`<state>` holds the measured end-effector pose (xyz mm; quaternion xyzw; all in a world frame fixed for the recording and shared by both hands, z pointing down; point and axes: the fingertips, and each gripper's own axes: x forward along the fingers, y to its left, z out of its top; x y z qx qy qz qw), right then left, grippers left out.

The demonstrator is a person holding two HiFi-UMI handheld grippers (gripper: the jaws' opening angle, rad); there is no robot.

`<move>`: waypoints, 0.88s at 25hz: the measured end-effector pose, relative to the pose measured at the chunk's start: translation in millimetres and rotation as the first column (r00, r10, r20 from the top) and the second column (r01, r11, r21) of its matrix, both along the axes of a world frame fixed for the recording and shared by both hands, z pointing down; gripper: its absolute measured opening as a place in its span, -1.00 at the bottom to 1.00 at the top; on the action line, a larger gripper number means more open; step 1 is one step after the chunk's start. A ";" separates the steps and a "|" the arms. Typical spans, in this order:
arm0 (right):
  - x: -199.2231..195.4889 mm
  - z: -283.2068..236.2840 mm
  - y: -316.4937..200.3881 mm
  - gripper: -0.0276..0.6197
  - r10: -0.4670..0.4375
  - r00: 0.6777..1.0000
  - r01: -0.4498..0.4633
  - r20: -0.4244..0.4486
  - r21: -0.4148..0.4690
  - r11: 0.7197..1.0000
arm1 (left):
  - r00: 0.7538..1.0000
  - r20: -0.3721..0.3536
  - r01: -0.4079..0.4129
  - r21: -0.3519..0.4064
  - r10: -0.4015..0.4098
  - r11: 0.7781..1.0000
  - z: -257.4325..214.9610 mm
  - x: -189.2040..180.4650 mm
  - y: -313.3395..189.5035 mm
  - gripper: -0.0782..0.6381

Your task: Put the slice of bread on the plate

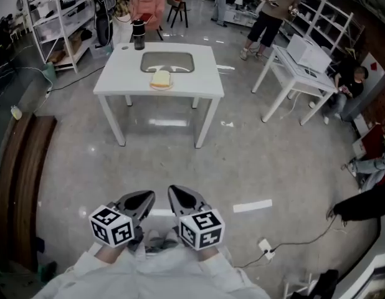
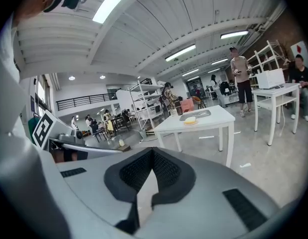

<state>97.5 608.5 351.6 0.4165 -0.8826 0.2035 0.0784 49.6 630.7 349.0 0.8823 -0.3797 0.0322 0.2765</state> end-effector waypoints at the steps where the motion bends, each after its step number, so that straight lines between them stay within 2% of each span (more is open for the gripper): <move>1: 0.1 0.1 -0.1 -0.88 -0.004 1.000 0.004 -0.003 0.001 1.000 | 1.000 -0.001 0.003 -0.001 -0.003 1.000 0.6 0.5 -0.8 -0.76; 5: 0.9 -5.3 -1.9 -0.88 -0.009 1.000 0.009 0.008 0.023 1.000 | 1.000 -0.008 0.027 0.000 -0.027 1.000 -0.5 0.5 -6.9 -0.76; 9: 0.3 -6.0 -0.6 -0.88 -0.058 0.998 0.058 -0.003 0.023 0.998 | 1.000 -0.003 0.028 -0.003 -0.028 1.000 0.2 0.6 -9.7 -0.76; 12: 3.1 1.3 0.4 -0.87 -0.070 0.998 0.070 0.008 -0.003 0.998 | 1.000 -0.002 0.032 -0.009 -0.032 0.999 5.6 4.9 -9.6 -0.76; 17: 10.7 22.0 11.9 -0.88 -0.079 0.997 0.079 0.010 -0.060 0.995 | 0.995 -0.038 0.087 -0.052 -0.089 0.995 21.3 11.7 -5.9 -0.76; 22: 7.0 35.1 3.6 -0.88 -0.107 0.994 0.107 0.006 -0.080 0.991 | 0.999 -0.020 0.044 -0.093 -0.046 0.995 40.8 18.2 -9.3 -0.76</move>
